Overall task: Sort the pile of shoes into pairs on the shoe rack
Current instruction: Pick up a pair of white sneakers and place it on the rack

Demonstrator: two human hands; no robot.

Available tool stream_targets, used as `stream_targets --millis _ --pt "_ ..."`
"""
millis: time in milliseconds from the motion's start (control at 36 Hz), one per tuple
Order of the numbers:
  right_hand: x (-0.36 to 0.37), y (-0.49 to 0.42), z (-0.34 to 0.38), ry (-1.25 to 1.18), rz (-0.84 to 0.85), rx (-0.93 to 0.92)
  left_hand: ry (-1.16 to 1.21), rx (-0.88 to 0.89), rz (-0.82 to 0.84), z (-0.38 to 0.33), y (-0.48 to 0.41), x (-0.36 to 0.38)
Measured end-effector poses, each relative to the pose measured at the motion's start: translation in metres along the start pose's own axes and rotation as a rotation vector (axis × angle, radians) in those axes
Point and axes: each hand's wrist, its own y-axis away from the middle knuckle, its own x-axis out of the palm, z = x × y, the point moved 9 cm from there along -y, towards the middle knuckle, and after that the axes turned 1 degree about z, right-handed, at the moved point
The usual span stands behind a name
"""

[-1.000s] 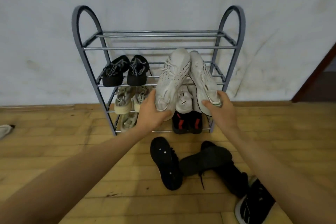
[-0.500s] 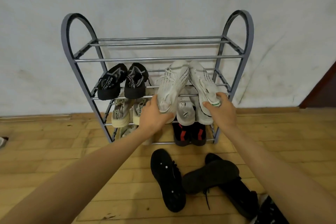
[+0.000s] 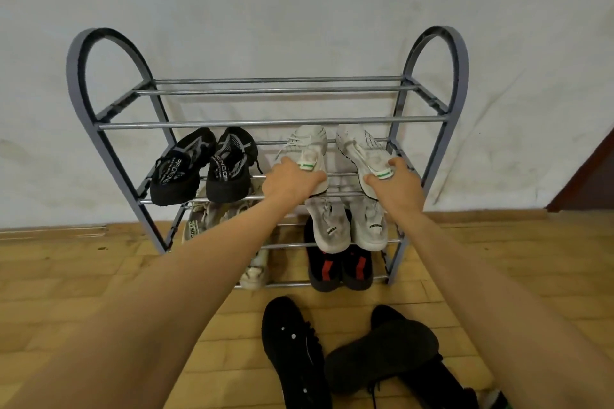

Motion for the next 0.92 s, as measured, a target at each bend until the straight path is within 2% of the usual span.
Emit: stream_targets --millis 250,472,583,917 --pt "0.004 -0.011 -0.005 0.090 -0.048 0.005 -0.119 0.039 -0.017 -0.019 -0.001 0.024" --pt "-0.009 -0.014 -0.009 0.048 -0.222 0.012 -0.090 0.066 -0.007 -0.034 -0.006 0.030" --pt "-0.003 -0.018 -0.016 0.078 -0.177 0.052 -0.098 0.062 0.026 -0.040 -0.006 0.037" --pt "0.008 -0.014 -0.025 -0.006 0.018 -0.058 -0.046 0.106 0.125 -0.035 0.001 0.047"
